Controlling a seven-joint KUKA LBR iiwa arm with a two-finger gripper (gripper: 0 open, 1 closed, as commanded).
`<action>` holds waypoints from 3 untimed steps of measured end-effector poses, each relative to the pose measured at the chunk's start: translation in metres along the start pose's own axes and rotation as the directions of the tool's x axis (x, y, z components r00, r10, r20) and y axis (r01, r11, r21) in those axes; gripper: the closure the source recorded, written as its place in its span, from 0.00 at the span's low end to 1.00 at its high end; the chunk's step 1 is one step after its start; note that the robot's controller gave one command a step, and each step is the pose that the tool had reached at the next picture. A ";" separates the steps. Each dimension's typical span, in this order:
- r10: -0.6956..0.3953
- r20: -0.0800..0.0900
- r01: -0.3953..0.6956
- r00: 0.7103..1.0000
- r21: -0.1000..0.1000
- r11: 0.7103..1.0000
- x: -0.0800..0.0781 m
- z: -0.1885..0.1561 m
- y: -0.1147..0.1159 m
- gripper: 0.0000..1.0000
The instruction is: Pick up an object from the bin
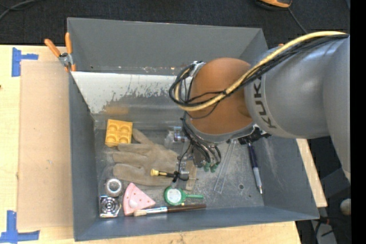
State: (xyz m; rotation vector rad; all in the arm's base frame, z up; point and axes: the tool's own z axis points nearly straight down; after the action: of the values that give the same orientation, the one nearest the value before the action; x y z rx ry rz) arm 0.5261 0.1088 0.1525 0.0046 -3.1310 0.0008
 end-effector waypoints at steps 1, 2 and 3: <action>0.005 0.008 -0.005 1.000 -0.001 1.000 -0.002 -0.004 -0.001 0.00; 0.094 0.004 -0.094 0.996 -0.002 0.996 -0.035 0.083 -0.035 0.00; 0.156 0.013 -0.155 0.988 -0.005 0.988 -0.028 0.082 -0.018 0.00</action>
Offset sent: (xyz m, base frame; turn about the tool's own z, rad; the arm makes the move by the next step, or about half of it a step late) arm 0.0344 -0.0359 -0.0825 0.0922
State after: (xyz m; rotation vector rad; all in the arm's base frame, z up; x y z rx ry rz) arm 0.5531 0.0905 0.0697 -0.2407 -3.1354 -0.0040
